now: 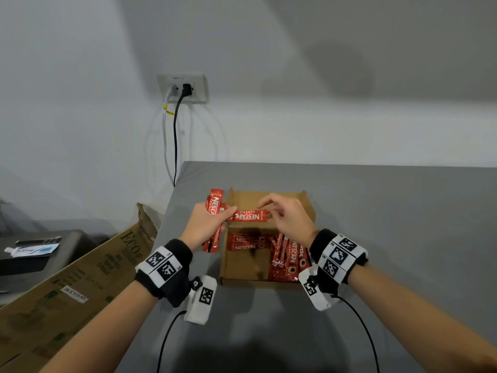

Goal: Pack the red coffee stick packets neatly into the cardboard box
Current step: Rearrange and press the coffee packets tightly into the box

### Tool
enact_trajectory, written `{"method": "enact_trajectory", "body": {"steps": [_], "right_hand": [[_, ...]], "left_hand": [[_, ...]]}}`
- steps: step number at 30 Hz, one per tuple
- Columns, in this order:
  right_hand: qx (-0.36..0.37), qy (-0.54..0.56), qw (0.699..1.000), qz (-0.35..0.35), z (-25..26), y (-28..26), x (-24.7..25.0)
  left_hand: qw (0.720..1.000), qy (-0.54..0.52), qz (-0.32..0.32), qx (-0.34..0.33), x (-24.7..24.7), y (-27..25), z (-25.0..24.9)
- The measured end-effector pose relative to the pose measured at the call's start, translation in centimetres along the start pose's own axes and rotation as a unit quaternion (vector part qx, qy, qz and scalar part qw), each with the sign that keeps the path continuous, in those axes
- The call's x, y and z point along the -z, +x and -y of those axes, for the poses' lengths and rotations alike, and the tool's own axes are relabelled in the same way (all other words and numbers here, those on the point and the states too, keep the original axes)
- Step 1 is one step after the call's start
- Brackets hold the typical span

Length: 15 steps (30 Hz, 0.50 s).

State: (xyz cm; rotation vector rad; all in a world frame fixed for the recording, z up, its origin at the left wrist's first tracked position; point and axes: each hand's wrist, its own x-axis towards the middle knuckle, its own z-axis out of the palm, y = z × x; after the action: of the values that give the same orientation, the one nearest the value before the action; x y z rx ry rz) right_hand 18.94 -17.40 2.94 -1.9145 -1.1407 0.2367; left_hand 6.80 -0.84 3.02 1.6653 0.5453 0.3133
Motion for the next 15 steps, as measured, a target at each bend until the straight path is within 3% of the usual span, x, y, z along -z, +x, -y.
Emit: {"method": "enact_trajectory", "body": {"steps": [6,9,12,15], "right_hand": [[0.008,-0.082,0.994,0.073,0.4,0.0,-0.8],[-0.014,-0.071,0.996,0.060,0.5,0.3,-0.8],[-0.013,-0.078,0.996,0.046,1.0,0.8,-0.6],[-0.023,-0.020,0.999,-0.027,2.5,1.3,-0.8]], "left_hand": [[0.993,0.107,-0.031,-0.050,-0.8,-0.5,0.6],[0.993,0.108,-0.026,-0.049,-0.8,-0.8,0.5],[0.985,0.158,0.060,-0.041,-0.4,-0.7,-0.2],[0.980,0.186,0.061,-0.032,-0.8,-0.4,-0.5]]}}
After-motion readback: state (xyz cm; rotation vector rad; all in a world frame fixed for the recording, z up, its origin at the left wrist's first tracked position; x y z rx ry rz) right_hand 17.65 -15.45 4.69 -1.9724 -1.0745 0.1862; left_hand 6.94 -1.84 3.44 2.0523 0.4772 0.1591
